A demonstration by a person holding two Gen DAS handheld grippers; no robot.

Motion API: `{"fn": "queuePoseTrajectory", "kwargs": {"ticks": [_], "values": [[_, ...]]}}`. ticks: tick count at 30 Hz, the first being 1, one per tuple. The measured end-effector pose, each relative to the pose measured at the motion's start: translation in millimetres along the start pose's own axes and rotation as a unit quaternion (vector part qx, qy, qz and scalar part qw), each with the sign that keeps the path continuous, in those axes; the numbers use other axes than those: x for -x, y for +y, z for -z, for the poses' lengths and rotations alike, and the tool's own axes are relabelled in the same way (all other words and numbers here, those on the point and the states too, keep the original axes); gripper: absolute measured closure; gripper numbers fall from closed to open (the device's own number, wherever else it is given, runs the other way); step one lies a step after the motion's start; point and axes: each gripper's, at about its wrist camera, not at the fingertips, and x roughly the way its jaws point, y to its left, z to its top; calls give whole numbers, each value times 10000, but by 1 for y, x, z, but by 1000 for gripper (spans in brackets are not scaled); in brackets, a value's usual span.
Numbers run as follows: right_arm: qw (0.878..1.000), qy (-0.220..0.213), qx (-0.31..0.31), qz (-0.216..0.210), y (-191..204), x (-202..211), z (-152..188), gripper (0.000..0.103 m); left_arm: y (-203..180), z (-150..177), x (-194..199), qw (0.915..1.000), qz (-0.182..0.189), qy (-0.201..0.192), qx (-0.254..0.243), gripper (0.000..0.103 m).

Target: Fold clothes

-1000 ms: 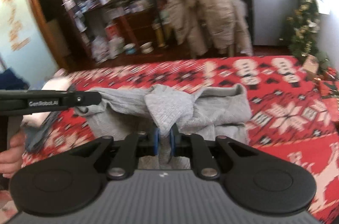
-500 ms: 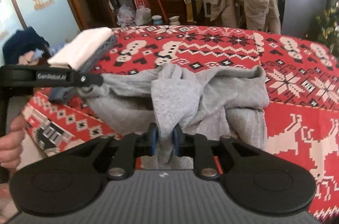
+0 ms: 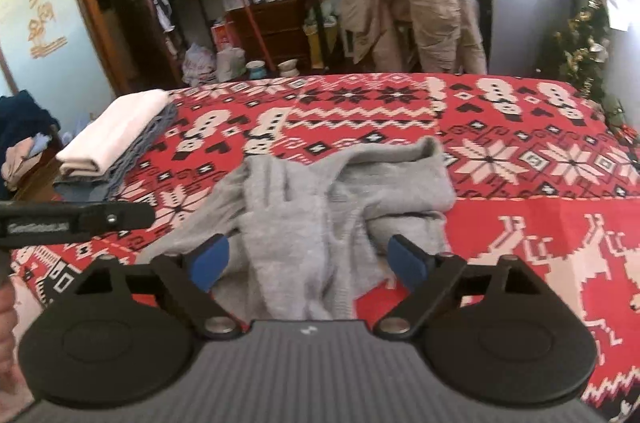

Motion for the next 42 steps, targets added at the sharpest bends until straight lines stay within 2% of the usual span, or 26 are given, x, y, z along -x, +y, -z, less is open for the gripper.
{"fn": "queuePoseTrajectory", "kwargs": {"ticks": [2,3,8,11,14,17,18,19,20,21,26,30,34,38,41,42], "values": [[9999,3,-69,112,-12,1,0,6,-9,0,-5,9997,167,126,-93,69],[9998,22,-98,151,-18,0,-1,5,-14,0,-8,9994,267,167,-138,73],[9972,-136,-407,610,-54,10,-3,1,-49,2,-18,9955,653,268,-628,75],[9947,-196,-587,821,-74,17,-3,1,-65,6,-33,9930,688,454,-841,74],[9930,-163,-717,925,-85,21,1,1,-82,9,-50,9898,712,647,-1047,62],[9922,-140,-788,960,-89,25,6,1,-87,16,-59,9889,345,655,-1286,62],[9921,-130,-793,966,-90,25,8,1,-89,19,-61,9882,215,653,-1367,67],[9920,-120,-801,971,-89,26,9,1,-91,21,-64,9873,84,651,-1446,75],[9918,-109,-810,978,-89,26,11,1,-92,23,-67,9861,-46,649,-1526,96],[9917,-97,-819,984,-89,26,12,1,-94,26,-70,9848,-177,647,-1605,97],[9905,-109,-1073,853,-91,26,13,1,-63,15,-53,9937,-216,461,-999,97],[9906,-86,-1078,832,-90,22,13,1,-27,-5,-28,9995,-178,161,-202,97],[9915,-40,-1059,760,-87,17,14,1,5,-15,-21,9988,-110,172,441,98],[9932,0,-990,612,-81,13,14,1,16,-11,-26,9972,-45,315,677,95],[9949,11,-886,473,-75,12,13,1,18,-8,-28,9959,58,393,815,88],[9954,15,-852,427,-72,12,13,1,19,-7,-28,9957,79,378,847,82]]}}
